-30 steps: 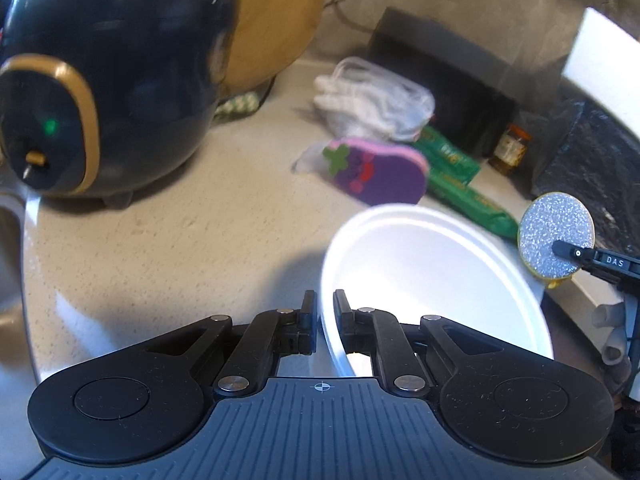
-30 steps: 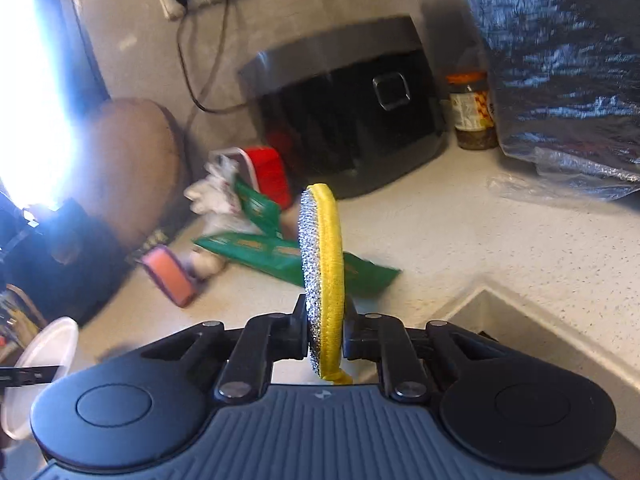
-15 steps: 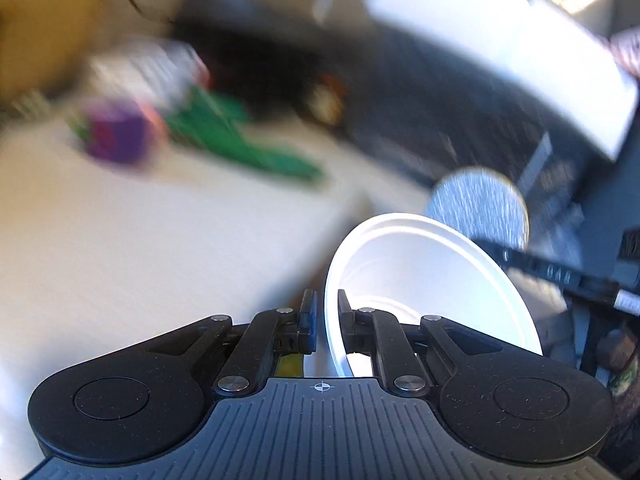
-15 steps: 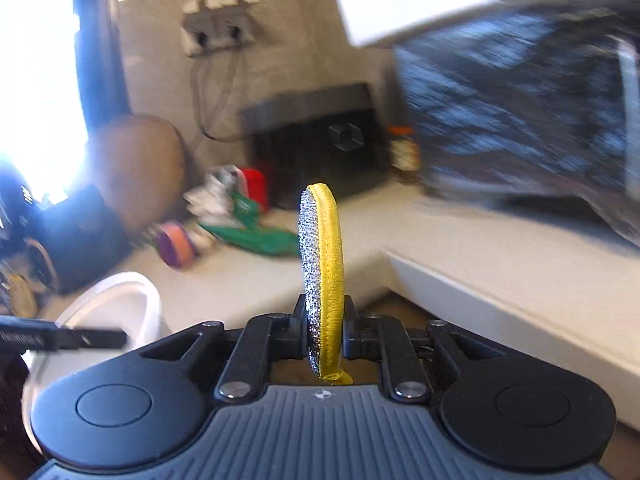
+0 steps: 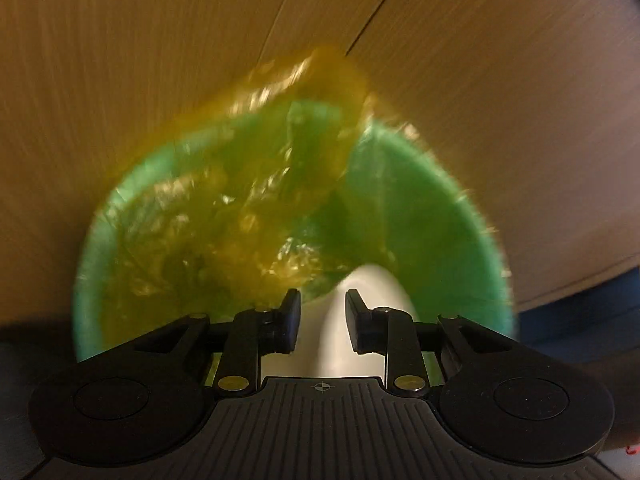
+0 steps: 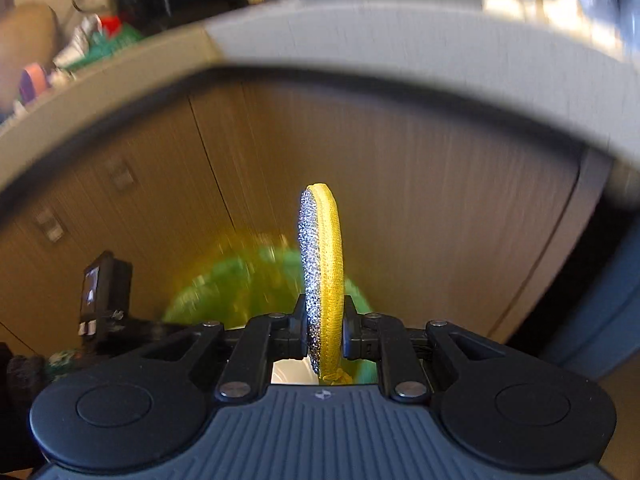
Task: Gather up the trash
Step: 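Carry the sponge and bowl down into the green bin and open both grippers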
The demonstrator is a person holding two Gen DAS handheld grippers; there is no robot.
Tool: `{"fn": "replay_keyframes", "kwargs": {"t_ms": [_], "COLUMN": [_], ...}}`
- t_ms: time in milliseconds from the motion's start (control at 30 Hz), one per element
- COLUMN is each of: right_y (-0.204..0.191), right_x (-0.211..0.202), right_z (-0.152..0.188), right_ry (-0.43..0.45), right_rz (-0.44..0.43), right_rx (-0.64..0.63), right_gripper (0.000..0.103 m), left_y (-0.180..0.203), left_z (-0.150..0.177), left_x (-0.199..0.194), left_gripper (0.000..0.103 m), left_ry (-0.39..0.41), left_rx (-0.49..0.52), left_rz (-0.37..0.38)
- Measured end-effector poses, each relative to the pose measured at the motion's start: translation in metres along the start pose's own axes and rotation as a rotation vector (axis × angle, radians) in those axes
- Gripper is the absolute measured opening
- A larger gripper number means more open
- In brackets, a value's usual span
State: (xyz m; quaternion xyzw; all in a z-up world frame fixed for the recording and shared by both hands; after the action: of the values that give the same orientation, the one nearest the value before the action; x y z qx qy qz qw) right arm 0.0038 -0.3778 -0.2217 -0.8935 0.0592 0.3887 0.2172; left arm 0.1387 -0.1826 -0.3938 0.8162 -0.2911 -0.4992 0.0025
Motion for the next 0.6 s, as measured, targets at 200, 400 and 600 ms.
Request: {"fn": "replay_keyframes", "kwargs": {"t_ms": [200, 400, 600], "right_y": [0.015, -0.008, -0.043], "right_x": [0.036, 0.078, 0.123], "right_z": [0.021, 0.027, 0.044], "right_ry": [-0.124, -0.243, -0.339], "right_rz": [0.001, -0.057, -0.078], "right_rx": [0.072, 0.057, 0.01], "right_gripper": [0.014, 0.014, 0.036], "left_y": [-0.019, -0.026, -0.035], "left_z": [0.01, 0.025, 0.033], "left_x": [-0.008, -0.056, -0.099], "left_gripper": [0.028, 0.028, 0.028], "left_ry": [0.007, 0.073, 0.139], "left_rx": [-0.017, 0.002, -0.024], "left_rz": [-0.001, 0.028, 0.024]}}
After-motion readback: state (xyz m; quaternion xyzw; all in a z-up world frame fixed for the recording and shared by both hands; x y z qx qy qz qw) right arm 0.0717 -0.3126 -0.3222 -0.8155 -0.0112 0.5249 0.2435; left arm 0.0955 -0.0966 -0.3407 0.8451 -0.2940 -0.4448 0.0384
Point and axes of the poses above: each gripper's, at about its wrist camera, not at the fingertips, and x roughly the way its jaws point, y to its right, z to its underside, the point moved 3 cm from there along x, roughly the way its jaws point, and after that the axes turned 15 degrees about x, right-handed, at the moved point
